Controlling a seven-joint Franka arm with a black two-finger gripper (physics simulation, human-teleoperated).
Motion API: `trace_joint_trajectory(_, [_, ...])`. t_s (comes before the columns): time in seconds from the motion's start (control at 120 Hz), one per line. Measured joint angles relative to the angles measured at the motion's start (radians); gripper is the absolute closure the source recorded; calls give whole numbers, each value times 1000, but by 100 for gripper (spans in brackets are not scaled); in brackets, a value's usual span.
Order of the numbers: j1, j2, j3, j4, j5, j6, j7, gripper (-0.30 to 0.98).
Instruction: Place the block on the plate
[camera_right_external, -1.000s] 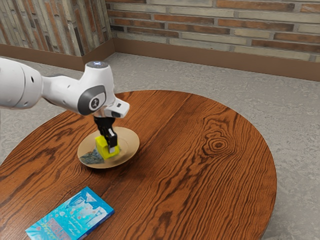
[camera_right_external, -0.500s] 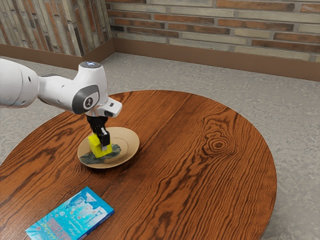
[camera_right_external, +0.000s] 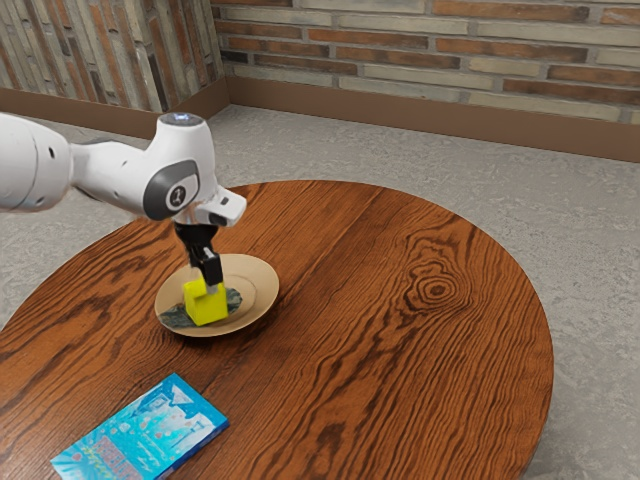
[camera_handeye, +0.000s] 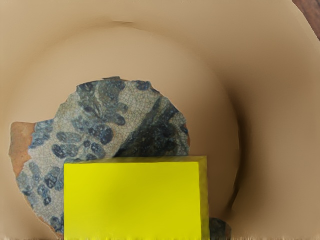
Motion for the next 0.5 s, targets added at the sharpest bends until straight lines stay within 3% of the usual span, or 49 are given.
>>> trace_joint_trajectory(0.5, [-9, -141, 0, 77, -34, -154, -89, 0])
